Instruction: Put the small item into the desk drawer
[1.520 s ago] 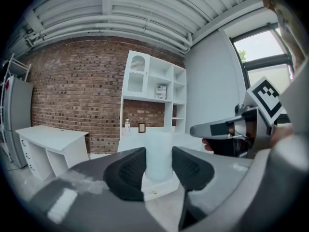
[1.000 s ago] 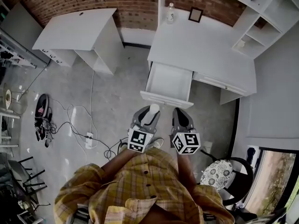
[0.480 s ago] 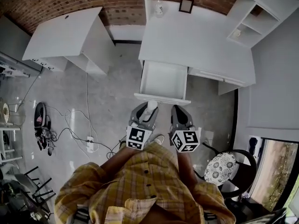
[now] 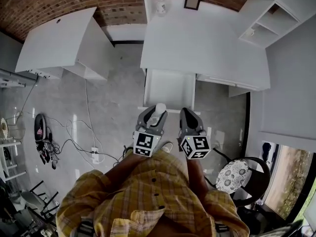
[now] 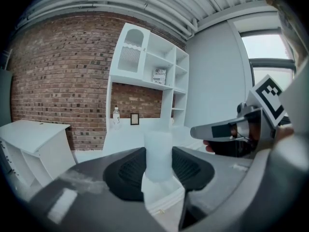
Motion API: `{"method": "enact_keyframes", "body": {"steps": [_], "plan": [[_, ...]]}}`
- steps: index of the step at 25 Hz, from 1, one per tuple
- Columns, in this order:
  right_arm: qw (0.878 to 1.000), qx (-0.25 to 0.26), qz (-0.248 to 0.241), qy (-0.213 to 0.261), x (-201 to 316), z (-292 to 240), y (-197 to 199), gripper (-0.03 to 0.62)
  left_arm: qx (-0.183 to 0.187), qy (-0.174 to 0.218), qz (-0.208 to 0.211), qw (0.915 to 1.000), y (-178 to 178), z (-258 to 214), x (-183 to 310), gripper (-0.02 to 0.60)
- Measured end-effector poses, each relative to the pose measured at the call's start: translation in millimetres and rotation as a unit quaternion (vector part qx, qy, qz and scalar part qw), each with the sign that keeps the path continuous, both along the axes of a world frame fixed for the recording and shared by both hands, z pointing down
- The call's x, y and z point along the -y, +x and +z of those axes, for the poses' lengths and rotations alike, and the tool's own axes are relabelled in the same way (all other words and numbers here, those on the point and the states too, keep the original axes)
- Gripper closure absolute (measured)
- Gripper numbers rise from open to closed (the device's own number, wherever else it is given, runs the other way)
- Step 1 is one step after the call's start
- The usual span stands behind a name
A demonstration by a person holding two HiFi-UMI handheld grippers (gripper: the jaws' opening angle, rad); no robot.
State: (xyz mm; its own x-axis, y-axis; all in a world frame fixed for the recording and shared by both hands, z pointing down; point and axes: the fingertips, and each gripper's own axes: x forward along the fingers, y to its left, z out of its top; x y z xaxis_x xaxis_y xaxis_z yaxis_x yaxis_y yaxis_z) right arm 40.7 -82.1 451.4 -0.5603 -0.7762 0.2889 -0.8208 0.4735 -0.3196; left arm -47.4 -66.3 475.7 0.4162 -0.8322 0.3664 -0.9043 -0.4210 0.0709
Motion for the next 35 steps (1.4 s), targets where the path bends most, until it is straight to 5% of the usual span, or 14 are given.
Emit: {"method": "enact_keyframes", "body": {"steps": [35], "plan": [[0.993,-0.022,0.039,-0.109,98,114,-7,0.597,0.027,-0.134,0.018,0.9904,-13,123,133,0.408]]}}
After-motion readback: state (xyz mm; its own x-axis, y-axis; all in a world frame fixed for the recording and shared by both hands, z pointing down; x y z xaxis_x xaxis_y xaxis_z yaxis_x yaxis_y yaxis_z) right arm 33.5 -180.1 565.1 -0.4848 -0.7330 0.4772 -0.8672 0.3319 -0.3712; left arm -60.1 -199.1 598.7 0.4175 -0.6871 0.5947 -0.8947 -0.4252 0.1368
